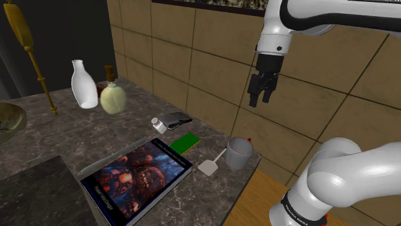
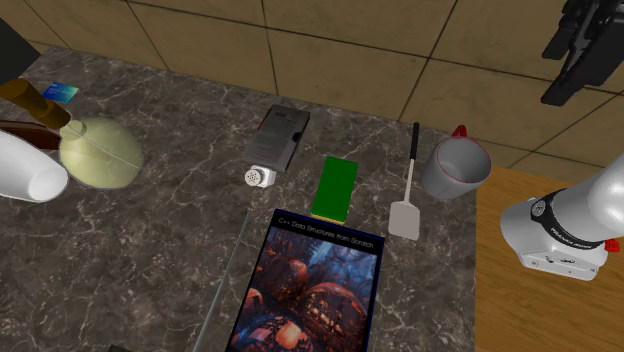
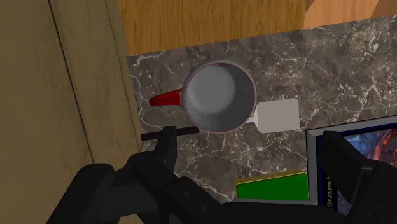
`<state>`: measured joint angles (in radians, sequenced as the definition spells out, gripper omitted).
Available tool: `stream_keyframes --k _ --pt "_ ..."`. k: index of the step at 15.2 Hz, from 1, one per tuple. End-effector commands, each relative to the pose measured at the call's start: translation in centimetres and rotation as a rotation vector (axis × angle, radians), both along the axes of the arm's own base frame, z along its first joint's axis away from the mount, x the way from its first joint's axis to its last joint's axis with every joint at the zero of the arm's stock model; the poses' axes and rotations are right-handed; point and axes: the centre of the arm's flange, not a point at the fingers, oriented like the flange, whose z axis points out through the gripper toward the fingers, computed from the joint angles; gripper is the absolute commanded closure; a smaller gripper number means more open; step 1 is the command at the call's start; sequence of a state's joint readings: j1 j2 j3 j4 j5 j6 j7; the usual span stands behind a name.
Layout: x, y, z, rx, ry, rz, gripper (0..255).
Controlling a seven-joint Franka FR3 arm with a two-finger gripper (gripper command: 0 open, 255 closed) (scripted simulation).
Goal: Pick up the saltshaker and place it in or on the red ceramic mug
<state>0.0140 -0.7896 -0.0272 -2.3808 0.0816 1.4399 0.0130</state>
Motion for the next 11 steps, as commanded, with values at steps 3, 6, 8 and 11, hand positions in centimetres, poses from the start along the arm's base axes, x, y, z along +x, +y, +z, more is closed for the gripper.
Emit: stream_keyframes --k 3,6,8,11 --pt "1.9 1.6 -0.9 -0.014 -0.008 -0.003 0" --pt "4.8 3.9 -2.3 -0.035 -0.019 -0.006 0" --pt "6.8 5.4 -3.2 -0.048 -0.027 -0.009 0" --pt "9.7 7.7 -4.7 -0.069 -0.039 -0.013 0"
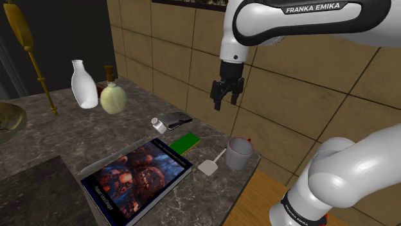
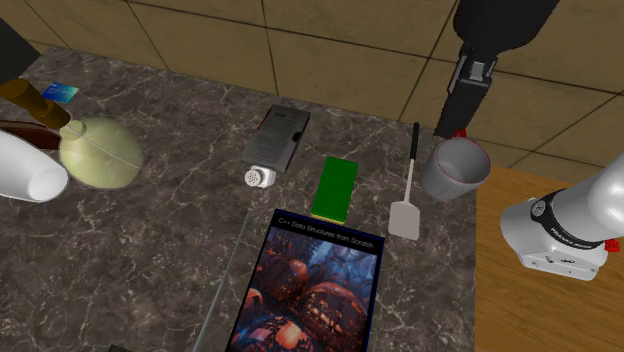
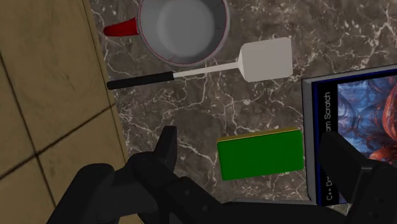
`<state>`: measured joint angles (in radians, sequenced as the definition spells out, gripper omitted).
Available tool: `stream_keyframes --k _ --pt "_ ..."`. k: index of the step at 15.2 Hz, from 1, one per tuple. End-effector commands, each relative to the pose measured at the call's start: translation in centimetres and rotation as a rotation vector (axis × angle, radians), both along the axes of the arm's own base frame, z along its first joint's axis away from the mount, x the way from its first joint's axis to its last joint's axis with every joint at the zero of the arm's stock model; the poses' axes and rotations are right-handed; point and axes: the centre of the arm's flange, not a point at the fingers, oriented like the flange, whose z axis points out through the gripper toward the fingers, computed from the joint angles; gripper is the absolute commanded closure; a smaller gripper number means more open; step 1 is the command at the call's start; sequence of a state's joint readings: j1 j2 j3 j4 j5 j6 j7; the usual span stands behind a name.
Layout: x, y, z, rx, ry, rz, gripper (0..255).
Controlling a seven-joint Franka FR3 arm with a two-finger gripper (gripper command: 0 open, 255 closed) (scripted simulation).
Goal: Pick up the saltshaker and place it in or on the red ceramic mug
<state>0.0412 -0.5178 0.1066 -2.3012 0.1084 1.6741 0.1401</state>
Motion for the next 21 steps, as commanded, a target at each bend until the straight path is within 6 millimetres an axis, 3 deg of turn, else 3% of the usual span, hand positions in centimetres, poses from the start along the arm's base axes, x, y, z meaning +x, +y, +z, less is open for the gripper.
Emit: stream_keyframes --k 1,21 --pt "1.9 1.6 -1.2 -0.013 -0.009 -0.003 0" --pt "22.3 15.4 -10.9 -0.151 -0.086 -0.028 0"
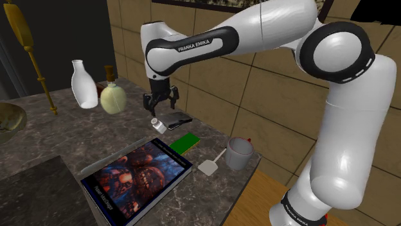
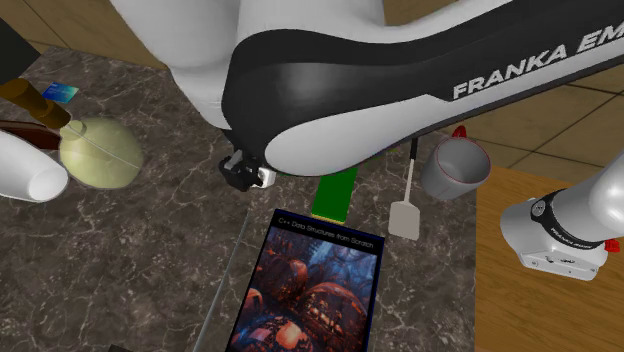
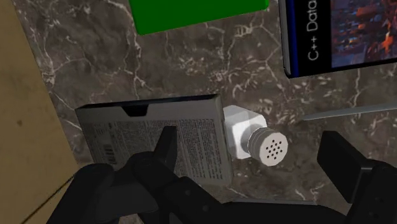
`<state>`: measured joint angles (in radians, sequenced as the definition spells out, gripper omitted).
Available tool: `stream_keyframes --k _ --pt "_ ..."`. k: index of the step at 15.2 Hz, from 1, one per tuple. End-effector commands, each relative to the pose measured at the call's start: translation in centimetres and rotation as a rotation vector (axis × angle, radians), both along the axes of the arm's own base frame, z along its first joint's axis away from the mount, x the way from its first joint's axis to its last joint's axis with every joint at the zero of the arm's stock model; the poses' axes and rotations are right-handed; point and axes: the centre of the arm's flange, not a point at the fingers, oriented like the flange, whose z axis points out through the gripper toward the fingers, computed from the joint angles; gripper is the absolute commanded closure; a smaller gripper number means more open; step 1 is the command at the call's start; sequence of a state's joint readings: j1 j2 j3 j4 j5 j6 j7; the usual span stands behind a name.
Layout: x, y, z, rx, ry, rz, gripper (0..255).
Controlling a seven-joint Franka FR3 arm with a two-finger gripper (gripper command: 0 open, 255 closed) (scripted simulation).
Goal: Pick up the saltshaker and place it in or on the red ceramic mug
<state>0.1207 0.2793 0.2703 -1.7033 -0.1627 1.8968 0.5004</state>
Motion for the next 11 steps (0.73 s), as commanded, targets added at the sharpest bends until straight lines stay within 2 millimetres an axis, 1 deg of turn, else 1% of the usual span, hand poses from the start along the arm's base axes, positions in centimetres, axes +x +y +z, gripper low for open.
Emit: stream_keyframes --k 1,3,11 --pt "2.0 1.7 -1.1 -0.014 -0.009 -0.003 0" --pt "4.1 2.9 -2.0 -0.028 -0.016 -0.006 0" --pt "4.0 2.4 -6.0 -0.028 -0.016 -0.006 0"
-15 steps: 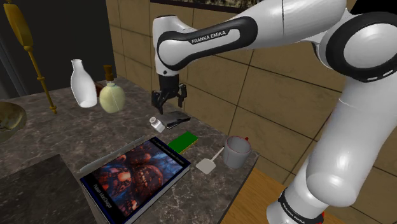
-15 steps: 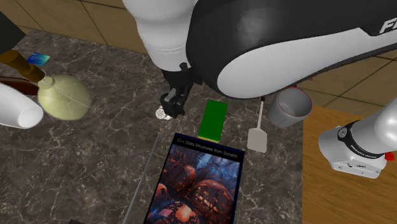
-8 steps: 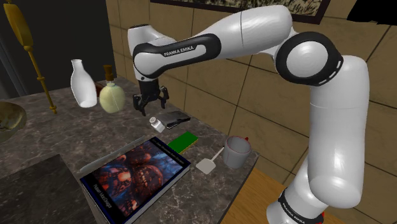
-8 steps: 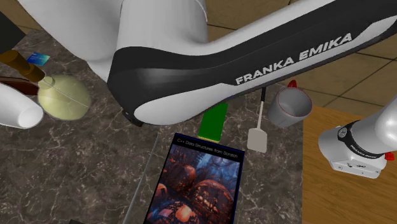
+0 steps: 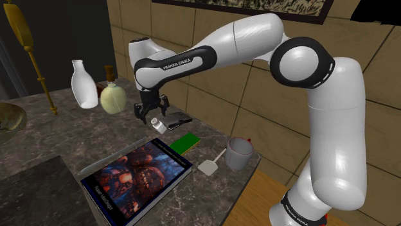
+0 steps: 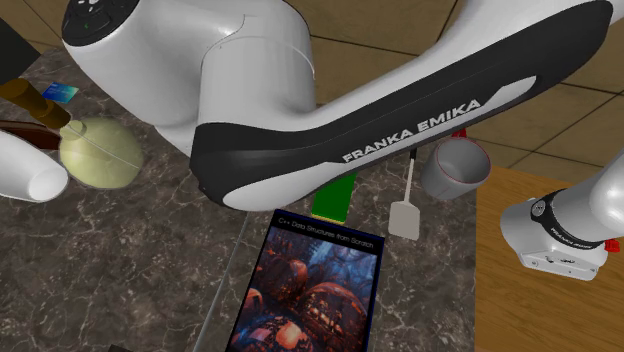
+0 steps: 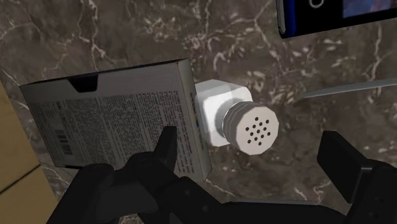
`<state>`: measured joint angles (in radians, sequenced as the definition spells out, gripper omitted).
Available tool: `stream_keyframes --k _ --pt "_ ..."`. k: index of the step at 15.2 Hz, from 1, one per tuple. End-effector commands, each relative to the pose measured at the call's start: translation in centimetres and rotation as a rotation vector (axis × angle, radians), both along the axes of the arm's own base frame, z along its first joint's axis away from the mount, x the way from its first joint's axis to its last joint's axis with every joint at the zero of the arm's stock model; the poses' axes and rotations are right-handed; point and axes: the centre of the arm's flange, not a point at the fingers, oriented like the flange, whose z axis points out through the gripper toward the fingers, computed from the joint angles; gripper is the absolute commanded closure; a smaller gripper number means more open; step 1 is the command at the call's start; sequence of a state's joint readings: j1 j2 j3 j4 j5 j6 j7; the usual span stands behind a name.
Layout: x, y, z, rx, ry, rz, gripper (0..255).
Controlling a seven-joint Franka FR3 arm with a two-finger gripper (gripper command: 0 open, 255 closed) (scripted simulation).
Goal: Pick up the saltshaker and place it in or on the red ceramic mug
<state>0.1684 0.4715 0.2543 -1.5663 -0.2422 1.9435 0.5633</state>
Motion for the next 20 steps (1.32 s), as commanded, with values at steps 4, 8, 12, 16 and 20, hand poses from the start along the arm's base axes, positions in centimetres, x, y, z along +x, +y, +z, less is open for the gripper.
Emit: stream_keyframes --k 4,8,12,16,20 --pt "0.1 -0.1 -0.4 0.000 -0.001 0.000 0" --pt "0.1 -0.1 -0.4 0.000 0.000 0.000 0" --pt "0.1 -0.1 -0.4 0.000 0.000 0.000 255" --pt "0.1 -0.1 -0.4 0.000 0.000 0.000 255" --pt "0.1 -0.1 0.7 0.000 -0.001 0.000 255"
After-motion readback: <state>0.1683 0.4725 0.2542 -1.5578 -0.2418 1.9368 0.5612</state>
